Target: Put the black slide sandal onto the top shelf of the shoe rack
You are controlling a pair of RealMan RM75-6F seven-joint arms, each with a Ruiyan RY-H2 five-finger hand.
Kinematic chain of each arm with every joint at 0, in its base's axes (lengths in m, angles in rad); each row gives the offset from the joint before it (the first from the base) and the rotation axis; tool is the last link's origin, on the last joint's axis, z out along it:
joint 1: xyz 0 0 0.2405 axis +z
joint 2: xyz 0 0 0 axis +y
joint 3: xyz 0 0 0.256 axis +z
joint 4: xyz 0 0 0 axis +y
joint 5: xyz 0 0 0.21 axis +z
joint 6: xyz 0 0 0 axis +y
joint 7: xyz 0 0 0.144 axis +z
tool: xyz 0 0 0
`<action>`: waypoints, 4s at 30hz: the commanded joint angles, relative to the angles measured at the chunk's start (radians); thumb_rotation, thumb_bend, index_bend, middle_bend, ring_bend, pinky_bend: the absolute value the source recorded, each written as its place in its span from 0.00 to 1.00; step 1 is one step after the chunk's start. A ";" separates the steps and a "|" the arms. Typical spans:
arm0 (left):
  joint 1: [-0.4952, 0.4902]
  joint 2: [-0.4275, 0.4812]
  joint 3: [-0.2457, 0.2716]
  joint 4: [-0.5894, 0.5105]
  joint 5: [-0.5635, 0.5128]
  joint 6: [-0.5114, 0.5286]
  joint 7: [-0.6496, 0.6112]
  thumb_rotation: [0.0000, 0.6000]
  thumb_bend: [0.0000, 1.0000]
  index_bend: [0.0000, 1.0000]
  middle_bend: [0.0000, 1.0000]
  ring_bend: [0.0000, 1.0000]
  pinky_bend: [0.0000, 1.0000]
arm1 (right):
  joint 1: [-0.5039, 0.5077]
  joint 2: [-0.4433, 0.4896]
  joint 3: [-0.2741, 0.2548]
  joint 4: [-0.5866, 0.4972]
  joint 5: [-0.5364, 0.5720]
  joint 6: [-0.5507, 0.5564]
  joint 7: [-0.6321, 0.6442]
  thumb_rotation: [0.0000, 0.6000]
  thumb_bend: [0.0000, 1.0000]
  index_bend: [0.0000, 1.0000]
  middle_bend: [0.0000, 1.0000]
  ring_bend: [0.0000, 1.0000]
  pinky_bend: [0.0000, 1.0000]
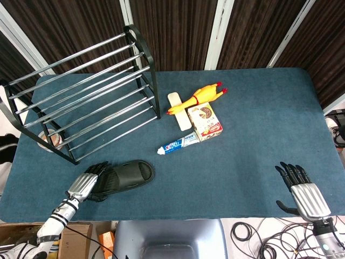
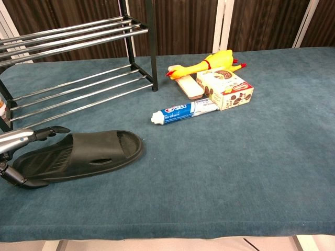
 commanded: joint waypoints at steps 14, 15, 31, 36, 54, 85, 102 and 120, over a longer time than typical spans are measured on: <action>-0.013 0.033 -0.007 -0.034 -0.069 -0.045 -0.025 1.00 0.23 0.23 0.35 0.40 0.50 | -0.002 0.003 -0.001 0.001 -0.007 0.007 0.008 1.00 0.16 0.00 0.00 0.00 0.00; -0.012 0.035 -0.008 -0.036 -0.069 -0.040 -0.024 1.00 0.23 0.28 0.41 0.46 0.58 | -0.002 0.004 -0.001 0.001 -0.008 0.008 0.009 1.00 0.16 0.00 0.00 0.00 0.00; 0.015 0.092 -0.069 -0.319 -0.165 0.062 -0.001 1.00 0.27 0.48 0.62 0.69 0.89 | -0.004 0.003 -0.005 0.000 -0.016 0.011 0.008 1.00 0.16 0.00 0.00 0.00 0.00; -0.012 0.068 -0.127 -0.433 -0.253 0.093 0.076 1.00 0.27 0.50 0.62 0.69 0.89 | -0.005 0.006 -0.006 0.000 -0.019 0.014 0.014 1.00 0.16 0.00 0.00 0.00 0.00; -0.298 -0.006 -0.414 -0.599 -0.783 0.220 0.357 1.00 0.31 0.48 0.61 0.69 0.90 | -0.010 0.016 -0.005 0.005 -0.020 0.023 0.035 1.00 0.16 0.00 0.00 0.00 0.00; -0.460 -0.017 -0.543 -0.375 -0.970 0.457 0.596 1.00 0.31 0.45 0.65 0.74 0.89 | -0.014 0.022 -0.003 0.006 -0.016 0.028 0.043 1.00 0.16 0.00 0.00 0.00 0.00; -0.415 0.058 -0.534 -0.425 -1.003 0.449 0.599 1.00 0.31 0.46 0.66 0.75 0.89 | -0.012 0.019 -0.003 0.002 -0.014 0.020 0.032 1.00 0.16 0.00 0.00 0.00 0.00; -0.496 0.032 -0.607 -0.222 -1.208 0.489 0.713 1.00 0.33 0.23 0.64 0.74 0.86 | -0.012 0.021 -0.003 0.003 -0.012 0.018 0.033 1.00 0.16 0.00 0.00 0.00 0.00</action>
